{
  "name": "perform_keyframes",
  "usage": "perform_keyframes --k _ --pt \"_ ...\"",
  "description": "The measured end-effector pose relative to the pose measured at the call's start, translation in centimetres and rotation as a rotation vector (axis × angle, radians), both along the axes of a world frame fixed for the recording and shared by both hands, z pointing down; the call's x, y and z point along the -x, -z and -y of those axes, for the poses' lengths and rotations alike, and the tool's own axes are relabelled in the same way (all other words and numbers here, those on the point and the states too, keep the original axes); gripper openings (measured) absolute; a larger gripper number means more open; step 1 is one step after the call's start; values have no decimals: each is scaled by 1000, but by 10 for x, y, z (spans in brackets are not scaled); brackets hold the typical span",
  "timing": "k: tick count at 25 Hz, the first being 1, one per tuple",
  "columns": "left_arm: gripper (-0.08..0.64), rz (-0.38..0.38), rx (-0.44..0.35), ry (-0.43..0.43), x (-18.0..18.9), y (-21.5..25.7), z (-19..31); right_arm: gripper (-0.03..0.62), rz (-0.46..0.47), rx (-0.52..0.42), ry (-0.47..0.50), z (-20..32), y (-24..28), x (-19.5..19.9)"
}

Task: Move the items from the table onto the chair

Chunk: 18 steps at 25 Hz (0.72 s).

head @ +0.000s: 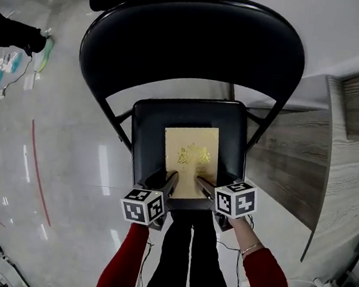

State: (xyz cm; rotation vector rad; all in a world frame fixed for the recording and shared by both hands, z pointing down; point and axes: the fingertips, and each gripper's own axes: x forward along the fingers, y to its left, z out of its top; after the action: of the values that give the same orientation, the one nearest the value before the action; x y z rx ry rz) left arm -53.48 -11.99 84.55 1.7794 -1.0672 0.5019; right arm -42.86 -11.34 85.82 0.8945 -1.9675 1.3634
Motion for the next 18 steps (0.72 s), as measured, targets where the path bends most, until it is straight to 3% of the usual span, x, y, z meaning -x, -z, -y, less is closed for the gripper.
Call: perform_keyframes --k 4,6,9,11,15,18 --pt "184 -12 14 11 2 -2 5 281 22 -1 -6 4 -2 1" --pt "183 12 18 27 4 3 7 272 -24 -22 -16 7 2 -7" --pt "181 27 -18 94 16 37 13 135 -112 -100 -63 12 31 -27" --pt "168 -4 -59 136 24 80 10 107 -52 -137 -122 7 77 -34" --pt "9 -76 -272 105 17 189 19 18 112 -304 -131 9 191 -31" --pt "9 -64 -438 -11 -6 266 24 12 182 -447 -93 14 271 -27"
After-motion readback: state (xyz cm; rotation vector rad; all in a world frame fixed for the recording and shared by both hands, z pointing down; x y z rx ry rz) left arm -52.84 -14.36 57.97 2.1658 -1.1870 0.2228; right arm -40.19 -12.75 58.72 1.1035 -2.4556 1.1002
